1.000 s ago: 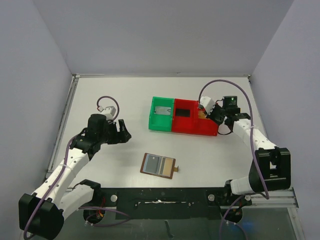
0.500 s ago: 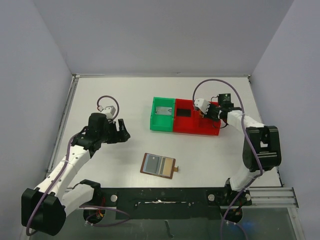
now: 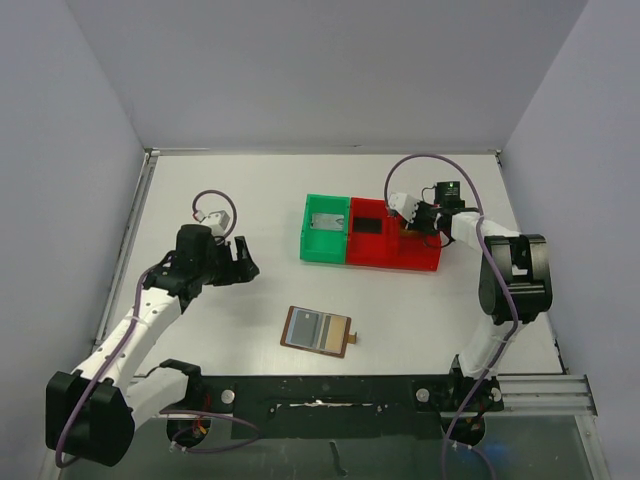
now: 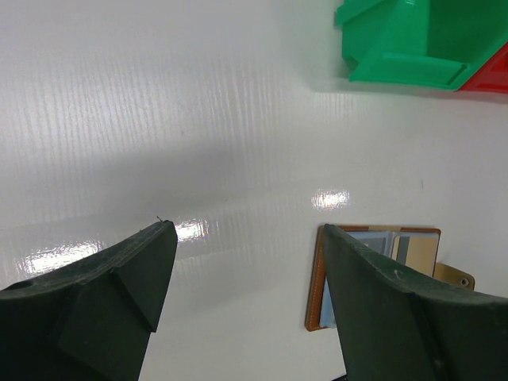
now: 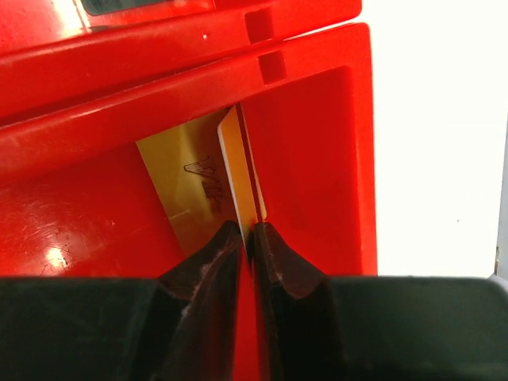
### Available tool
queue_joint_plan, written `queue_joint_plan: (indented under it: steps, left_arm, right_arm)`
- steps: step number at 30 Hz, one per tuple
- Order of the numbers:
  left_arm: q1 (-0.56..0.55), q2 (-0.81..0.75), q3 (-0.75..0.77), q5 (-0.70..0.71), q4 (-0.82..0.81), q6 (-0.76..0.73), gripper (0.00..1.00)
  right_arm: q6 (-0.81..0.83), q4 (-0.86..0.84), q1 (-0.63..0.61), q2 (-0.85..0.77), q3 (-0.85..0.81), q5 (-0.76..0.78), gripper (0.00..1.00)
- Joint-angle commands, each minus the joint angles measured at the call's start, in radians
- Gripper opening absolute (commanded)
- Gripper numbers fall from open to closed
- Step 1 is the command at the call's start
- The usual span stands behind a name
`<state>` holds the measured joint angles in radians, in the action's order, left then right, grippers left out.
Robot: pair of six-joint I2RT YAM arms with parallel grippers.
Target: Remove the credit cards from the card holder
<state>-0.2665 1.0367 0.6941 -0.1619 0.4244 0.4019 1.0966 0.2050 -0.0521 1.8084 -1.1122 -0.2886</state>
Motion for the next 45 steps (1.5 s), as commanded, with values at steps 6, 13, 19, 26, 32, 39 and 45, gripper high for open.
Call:
queue_joint_plan:
  steps: [6, 13, 19, 26, 32, 39, 45]
  left_arm:
    - [0.009, 0.017, 0.014, -0.025, -0.047, -0.023, 0.73]
    - [0.010, 0.028, 0.014, -0.037, -0.046, -0.025, 0.73]
    - [0.010, 0.030, 0.013, -0.041, -0.050, -0.025, 0.73]
    - [0.010, 0.051, 0.015, -0.048, -0.047, -0.025, 0.73]
    - [0.010, 0.049, 0.014, -0.062, -0.049, -0.025, 0.73]
    - [0.009, 0.030, 0.011, -0.068, -0.052, -0.025, 0.73]
    - [0.009, -0.023, -0.007, -0.076, -0.071, -0.001, 0.73]
  right_arm:
    - [0.019, 0.067, 0.002, 0.005, -0.059, -0.043, 0.22]
    - [-0.011, 0.082, 0.001, 0.013, -0.062, -0.056, 0.27]
    - [-0.024, 0.095, 0.003, 0.002, -0.055, -0.079, 0.37]
    - [-0.049, 0.114, 0.009, -0.009, -0.080, -0.099, 0.49]
    - [-0.111, 0.106, 0.013, -0.077, -0.110, -0.121, 0.54]
    - [-0.541, -0.137, -0.011, -0.355, -0.029, -0.021, 0.61]
    - [-1.155, -0.255, -0.080, -0.704, 0.177, 0.034, 0.74]
